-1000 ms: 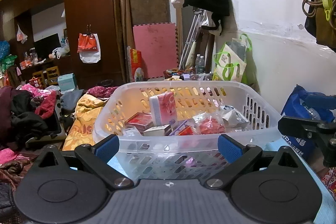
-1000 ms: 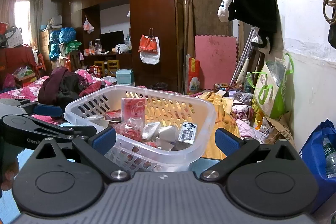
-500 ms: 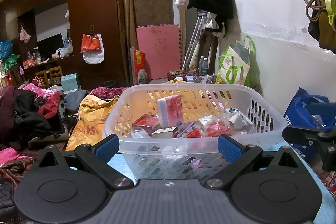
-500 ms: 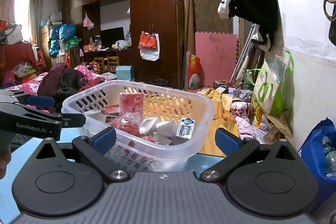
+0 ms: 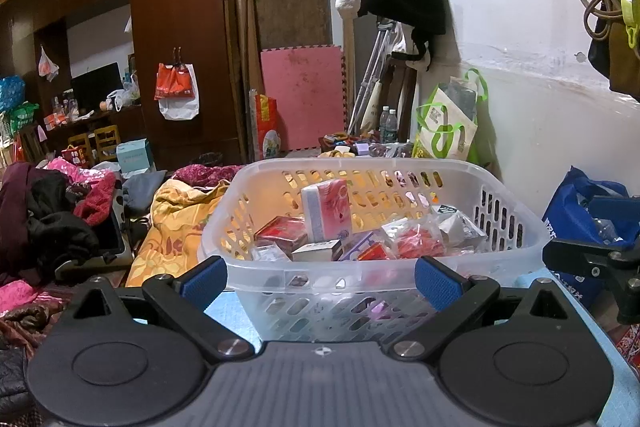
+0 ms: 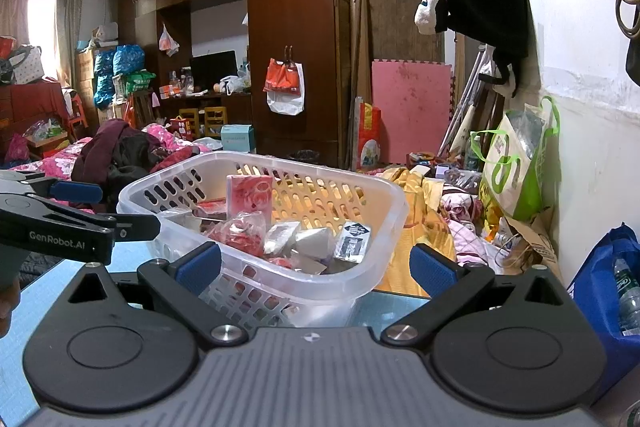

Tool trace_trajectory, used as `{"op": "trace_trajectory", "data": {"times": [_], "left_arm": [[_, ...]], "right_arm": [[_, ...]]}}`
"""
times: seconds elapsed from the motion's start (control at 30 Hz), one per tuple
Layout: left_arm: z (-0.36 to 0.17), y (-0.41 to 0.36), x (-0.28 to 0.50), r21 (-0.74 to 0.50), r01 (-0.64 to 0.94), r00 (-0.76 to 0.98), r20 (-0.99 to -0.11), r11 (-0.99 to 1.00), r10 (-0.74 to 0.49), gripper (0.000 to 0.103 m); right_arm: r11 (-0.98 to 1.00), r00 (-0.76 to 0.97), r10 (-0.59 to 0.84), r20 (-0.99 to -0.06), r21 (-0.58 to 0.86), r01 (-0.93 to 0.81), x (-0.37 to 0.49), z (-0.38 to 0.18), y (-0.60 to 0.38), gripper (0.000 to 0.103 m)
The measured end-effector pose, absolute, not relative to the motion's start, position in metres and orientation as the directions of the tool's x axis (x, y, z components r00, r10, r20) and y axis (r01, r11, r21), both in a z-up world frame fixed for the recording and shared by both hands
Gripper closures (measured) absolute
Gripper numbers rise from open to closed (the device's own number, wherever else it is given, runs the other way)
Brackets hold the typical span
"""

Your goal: Organize objects

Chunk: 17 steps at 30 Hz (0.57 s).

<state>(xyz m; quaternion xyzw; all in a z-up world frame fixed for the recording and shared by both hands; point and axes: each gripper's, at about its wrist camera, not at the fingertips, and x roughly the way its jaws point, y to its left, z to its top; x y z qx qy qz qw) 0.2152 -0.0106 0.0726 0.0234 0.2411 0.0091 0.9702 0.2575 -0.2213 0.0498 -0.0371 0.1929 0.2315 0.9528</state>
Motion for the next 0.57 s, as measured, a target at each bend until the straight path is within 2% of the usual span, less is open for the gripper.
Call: {"op": "trace_trajectory", "data": {"times": [0.57], "left_arm": [[0.0738, -0.0088, 0.2097, 0.047, 0.006, 0.899, -0.437, 0.999, 0.015, 0.002]], "right_arm": [[0.887, 0.817, 0.429, -0.384, 0.01, -0.462, 0.2568, 0.0487, -0.22, 0.0]]}}
